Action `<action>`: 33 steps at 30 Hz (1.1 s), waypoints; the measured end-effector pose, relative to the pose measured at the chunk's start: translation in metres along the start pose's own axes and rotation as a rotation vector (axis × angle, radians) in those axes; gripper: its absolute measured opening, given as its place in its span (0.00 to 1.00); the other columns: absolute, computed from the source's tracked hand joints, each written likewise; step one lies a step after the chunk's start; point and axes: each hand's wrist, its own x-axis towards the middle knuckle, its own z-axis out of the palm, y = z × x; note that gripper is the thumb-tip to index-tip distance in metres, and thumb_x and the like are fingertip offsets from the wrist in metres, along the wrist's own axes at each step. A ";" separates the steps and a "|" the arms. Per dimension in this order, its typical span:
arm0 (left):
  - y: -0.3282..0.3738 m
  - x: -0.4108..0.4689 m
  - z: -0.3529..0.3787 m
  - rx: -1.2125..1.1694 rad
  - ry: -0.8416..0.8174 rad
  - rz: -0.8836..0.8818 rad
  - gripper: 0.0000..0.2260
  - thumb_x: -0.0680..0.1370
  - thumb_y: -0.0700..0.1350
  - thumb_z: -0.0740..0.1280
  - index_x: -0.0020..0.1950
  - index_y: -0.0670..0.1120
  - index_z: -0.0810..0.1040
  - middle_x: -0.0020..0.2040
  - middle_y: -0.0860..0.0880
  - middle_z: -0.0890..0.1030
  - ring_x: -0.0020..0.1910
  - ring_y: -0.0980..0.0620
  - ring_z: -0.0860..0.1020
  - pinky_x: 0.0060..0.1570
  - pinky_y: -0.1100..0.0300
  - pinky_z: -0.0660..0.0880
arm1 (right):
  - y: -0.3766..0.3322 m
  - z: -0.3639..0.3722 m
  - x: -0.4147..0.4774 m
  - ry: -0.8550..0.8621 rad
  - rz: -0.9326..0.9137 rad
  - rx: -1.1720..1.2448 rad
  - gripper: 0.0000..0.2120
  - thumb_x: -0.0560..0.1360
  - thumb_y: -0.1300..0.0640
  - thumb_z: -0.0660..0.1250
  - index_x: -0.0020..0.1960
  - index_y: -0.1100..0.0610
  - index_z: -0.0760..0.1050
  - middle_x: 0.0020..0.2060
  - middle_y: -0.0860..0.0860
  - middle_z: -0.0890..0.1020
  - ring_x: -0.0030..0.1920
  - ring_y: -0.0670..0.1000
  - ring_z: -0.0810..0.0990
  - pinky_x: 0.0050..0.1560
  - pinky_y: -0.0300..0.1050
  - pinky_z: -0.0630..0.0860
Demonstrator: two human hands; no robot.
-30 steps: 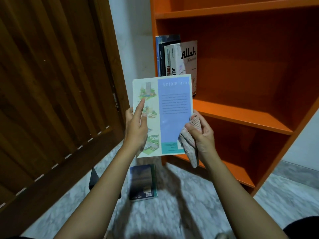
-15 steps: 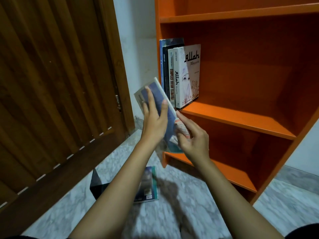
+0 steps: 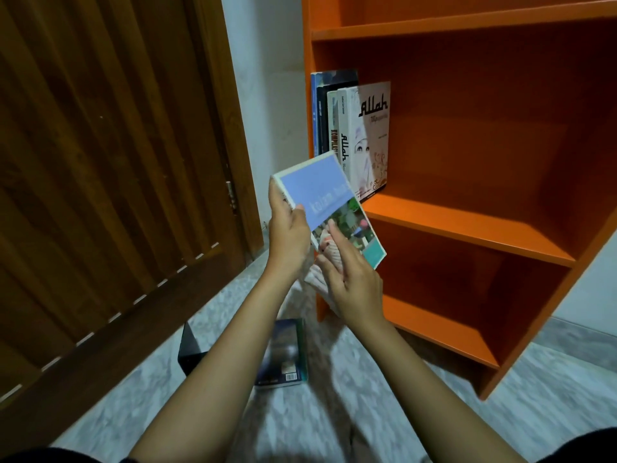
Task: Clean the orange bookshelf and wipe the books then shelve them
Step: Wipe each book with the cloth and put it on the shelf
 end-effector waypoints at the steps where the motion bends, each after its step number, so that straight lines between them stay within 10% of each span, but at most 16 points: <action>1: 0.002 -0.002 0.000 -0.029 -0.036 0.006 0.24 0.82 0.37 0.53 0.76 0.51 0.50 0.65 0.44 0.73 0.62 0.48 0.76 0.57 0.47 0.76 | -0.003 0.001 0.000 -0.003 0.021 0.036 0.25 0.77 0.44 0.59 0.73 0.43 0.61 0.65 0.39 0.71 0.66 0.42 0.70 0.52 0.43 0.75; 10: 0.011 -0.005 -0.015 -0.194 -0.352 0.058 0.25 0.82 0.39 0.56 0.75 0.57 0.54 0.64 0.41 0.76 0.59 0.47 0.78 0.56 0.54 0.77 | -0.005 -0.003 0.026 -0.003 -0.017 0.127 0.25 0.80 0.43 0.51 0.74 0.45 0.47 0.72 0.35 0.53 0.74 0.34 0.48 0.73 0.32 0.49; 15: 0.007 -0.008 -0.018 -0.225 -0.424 0.032 0.26 0.79 0.39 0.60 0.74 0.56 0.59 0.60 0.51 0.80 0.57 0.53 0.79 0.59 0.58 0.75 | -0.003 -0.013 0.044 -0.100 -0.243 -0.044 0.28 0.81 0.40 0.42 0.76 0.53 0.48 0.75 0.45 0.52 0.77 0.45 0.48 0.76 0.51 0.48; 22: 0.007 -0.004 -0.019 -0.339 -0.402 0.033 0.23 0.81 0.37 0.56 0.73 0.56 0.62 0.60 0.57 0.80 0.61 0.54 0.77 0.54 0.62 0.76 | -0.006 -0.029 0.085 -0.108 -0.492 -0.223 0.27 0.81 0.44 0.45 0.75 0.58 0.53 0.74 0.48 0.56 0.76 0.45 0.51 0.76 0.52 0.46; 28: 0.005 -0.008 -0.005 -0.362 -0.200 0.125 0.18 0.82 0.39 0.57 0.70 0.54 0.66 0.71 0.45 0.70 0.66 0.44 0.72 0.62 0.42 0.72 | 0.003 -0.027 0.103 0.120 0.054 0.196 0.24 0.82 0.49 0.50 0.76 0.53 0.56 0.76 0.48 0.59 0.75 0.46 0.55 0.75 0.56 0.54; 33: 0.010 -0.008 0.007 -0.408 -0.066 0.163 0.18 0.82 0.37 0.56 0.68 0.52 0.65 0.68 0.52 0.71 0.68 0.47 0.71 0.60 0.54 0.75 | 0.012 -0.023 0.075 0.074 0.433 0.551 0.22 0.83 0.49 0.51 0.76 0.52 0.56 0.75 0.47 0.60 0.72 0.42 0.58 0.67 0.30 0.62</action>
